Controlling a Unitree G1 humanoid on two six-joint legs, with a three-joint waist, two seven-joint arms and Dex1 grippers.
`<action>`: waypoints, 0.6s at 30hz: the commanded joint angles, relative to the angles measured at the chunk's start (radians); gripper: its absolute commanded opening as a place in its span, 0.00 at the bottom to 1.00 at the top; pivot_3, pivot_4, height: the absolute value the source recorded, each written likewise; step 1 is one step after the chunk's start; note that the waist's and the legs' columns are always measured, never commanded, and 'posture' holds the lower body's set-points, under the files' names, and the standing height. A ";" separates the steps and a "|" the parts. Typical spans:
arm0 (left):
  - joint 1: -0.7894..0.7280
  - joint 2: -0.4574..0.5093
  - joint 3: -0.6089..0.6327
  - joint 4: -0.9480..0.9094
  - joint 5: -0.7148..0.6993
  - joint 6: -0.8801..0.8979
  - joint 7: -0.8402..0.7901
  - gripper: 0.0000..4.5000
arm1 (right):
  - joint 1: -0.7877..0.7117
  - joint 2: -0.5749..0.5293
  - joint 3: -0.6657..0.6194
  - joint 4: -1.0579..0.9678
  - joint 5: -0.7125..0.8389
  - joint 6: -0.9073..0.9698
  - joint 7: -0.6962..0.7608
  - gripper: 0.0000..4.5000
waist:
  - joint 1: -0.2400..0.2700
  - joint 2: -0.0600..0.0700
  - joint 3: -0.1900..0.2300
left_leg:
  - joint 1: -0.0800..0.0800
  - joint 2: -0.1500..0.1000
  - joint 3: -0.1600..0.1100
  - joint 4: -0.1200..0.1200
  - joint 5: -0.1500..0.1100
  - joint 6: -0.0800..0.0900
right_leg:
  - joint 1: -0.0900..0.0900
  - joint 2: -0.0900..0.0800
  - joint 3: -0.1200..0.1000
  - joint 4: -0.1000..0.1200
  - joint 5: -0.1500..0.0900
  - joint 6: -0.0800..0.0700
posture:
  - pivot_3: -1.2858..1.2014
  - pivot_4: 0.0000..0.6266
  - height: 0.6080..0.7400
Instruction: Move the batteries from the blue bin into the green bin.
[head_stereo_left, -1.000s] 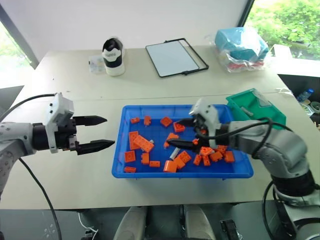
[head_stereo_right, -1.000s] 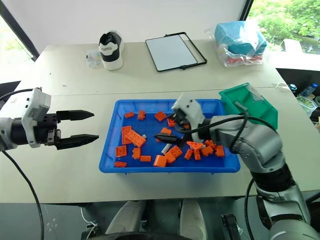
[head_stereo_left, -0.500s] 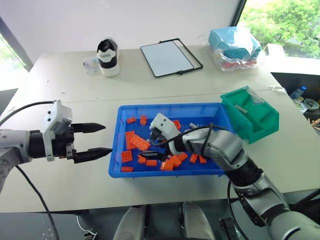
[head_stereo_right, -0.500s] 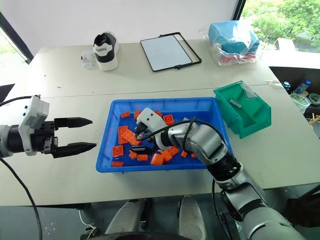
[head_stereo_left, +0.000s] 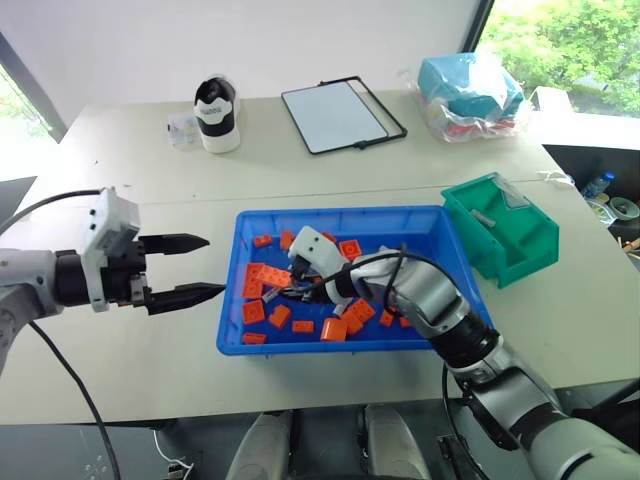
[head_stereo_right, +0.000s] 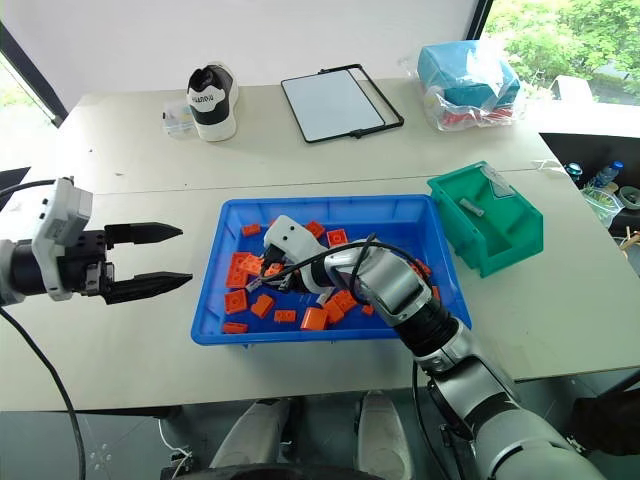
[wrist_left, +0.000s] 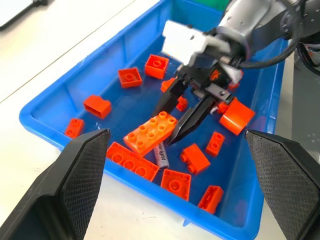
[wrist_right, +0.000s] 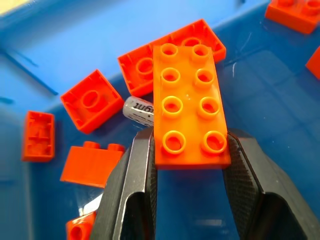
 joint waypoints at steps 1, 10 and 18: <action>-0.039 -0.002 -0.007 0.009 0.002 -0.020 0.005 1.00 | -0.037 -0.005 -0.041 -0.020 -0.009 -0.012 0.017 0.27 | 0.000 0.000 0.000 | 0.000 0.000 0.000 0.000 0.000 0.000 | 0.000 0.000 0.000 0.001 0.000 0.000 | 0.52 0.24 0.93; -0.104 -0.022 -0.047 0.033 0.016 -0.028 0.015 1.00 | -0.105 -0.032 -0.034 0.278 -0.155 -0.215 0.055 0.38 | -0.001 0.000 0.000 | 0.002 0.000 0.000 0.000 0.001 -0.002 | 0.000 0.000 0.000 0.006 0.000 0.000 | 0.52 0.24 0.93; -0.117 -0.027 -0.044 0.033 0.008 -0.021 0.023 1.00 | -0.152 -0.026 -0.050 0.270 -0.170 -0.388 0.211 0.87 | -0.003 0.000 0.000 | 0.003 0.000 0.000 0.000 0.001 -0.002 | 0.000 0.000 0.000 0.007 0.000 0.000 | 0.52 0.24 0.93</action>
